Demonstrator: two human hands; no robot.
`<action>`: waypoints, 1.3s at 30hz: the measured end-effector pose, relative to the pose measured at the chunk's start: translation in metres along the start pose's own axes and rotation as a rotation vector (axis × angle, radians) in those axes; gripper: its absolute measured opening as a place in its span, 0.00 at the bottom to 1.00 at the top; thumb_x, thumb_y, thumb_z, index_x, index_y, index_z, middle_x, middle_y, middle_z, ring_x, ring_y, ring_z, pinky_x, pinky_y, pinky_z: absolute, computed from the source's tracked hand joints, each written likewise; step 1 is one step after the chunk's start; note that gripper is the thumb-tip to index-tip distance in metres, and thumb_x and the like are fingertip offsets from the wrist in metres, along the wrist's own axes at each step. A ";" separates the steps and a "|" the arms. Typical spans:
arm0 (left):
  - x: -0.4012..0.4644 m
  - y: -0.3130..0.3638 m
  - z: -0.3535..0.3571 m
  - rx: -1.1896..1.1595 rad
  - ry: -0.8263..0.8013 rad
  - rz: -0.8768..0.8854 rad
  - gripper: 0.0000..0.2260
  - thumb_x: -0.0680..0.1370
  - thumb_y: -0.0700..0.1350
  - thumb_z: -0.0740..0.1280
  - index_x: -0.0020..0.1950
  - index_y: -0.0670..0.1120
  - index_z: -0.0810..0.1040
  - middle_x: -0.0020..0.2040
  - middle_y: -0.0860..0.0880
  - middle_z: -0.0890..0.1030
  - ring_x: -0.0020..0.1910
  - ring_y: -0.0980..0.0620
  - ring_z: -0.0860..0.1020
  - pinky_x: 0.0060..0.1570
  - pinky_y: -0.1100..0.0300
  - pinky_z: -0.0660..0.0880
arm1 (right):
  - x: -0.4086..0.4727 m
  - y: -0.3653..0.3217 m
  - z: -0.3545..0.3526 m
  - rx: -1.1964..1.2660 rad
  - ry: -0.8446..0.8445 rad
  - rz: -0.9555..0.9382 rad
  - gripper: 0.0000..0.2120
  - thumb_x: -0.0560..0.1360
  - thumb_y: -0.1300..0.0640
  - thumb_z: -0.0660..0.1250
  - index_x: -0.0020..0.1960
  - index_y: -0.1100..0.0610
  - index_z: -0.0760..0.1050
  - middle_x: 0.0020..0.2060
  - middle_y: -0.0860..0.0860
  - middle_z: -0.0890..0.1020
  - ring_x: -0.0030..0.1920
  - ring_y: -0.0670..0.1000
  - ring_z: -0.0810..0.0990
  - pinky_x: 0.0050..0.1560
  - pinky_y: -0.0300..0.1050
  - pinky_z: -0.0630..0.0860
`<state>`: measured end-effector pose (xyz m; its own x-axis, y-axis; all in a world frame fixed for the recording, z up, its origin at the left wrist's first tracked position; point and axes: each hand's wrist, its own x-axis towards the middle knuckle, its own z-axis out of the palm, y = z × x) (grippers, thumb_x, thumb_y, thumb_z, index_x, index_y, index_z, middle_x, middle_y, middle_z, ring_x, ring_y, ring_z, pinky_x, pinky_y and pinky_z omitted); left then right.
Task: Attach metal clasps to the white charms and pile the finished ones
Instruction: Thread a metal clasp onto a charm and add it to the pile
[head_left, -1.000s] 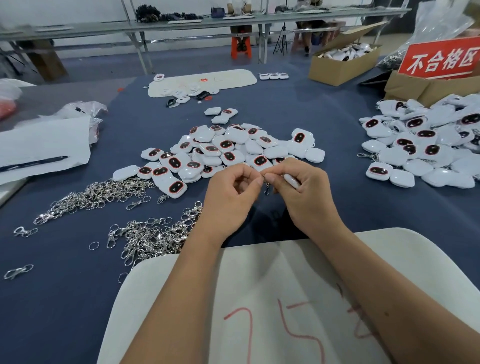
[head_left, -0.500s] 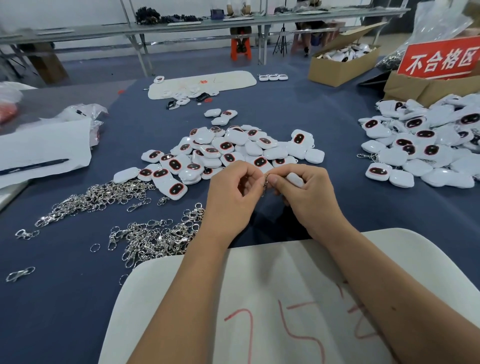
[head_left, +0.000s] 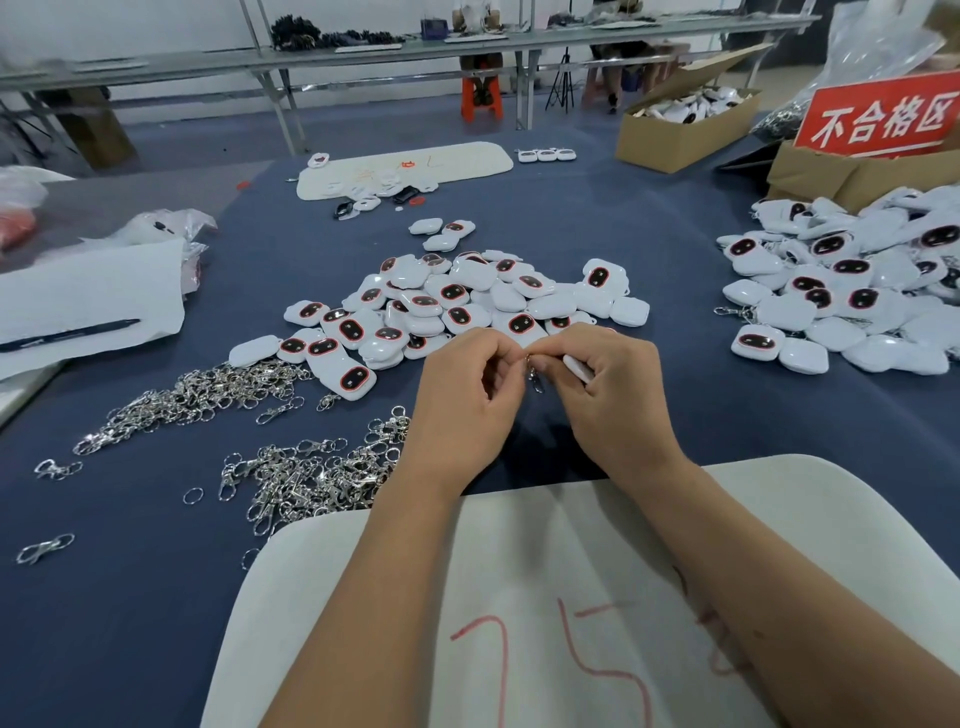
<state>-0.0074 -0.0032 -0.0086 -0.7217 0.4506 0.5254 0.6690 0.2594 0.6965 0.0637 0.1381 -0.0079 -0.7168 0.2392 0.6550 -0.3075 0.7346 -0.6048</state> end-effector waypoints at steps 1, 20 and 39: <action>0.000 0.001 0.000 -0.017 0.006 -0.002 0.06 0.75 0.35 0.69 0.40 0.45 0.79 0.37 0.52 0.79 0.37 0.55 0.75 0.37 0.72 0.68 | 0.000 0.000 0.001 0.012 -0.002 0.003 0.08 0.76 0.69 0.72 0.46 0.59 0.87 0.38 0.49 0.86 0.42 0.50 0.83 0.48 0.48 0.78; 0.002 0.000 0.000 -0.060 0.069 0.011 0.06 0.78 0.38 0.70 0.44 0.47 0.79 0.39 0.54 0.79 0.38 0.53 0.76 0.39 0.64 0.71 | 0.003 0.005 -0.002 0.287 -0.055 0.209 0.07 0.79 0.67 0.71 0.45 0.59 0.85 0.35 0.40 0.83 0.38 0.44 0.79 0.45 0.33 0.74; 0.002 0.002 -0.001 0.013 0.029 0.044 0.05 0.78 0.37 0.68 0.43 0.46 0.78 0.40 0.51 0.79 0.40 0.50 0.76 0.37 0.64 0.70 | 0.003 0.007 0.001 0.284 -0.075 0.259 0.07 0.79 0.63 0.71 0.44 0.56 0.85 0.37 0.45 0.84 0.42 0.42 0.80 0.47 0.35 0.74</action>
<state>-0.0078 -0.0027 -0.0060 -0.6960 0.4366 0.5700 0.7026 0.2506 0.6660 0.0584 0.1430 -0.0101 -0.8342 0.3387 0.4352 -0.2636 0.4482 -0.8542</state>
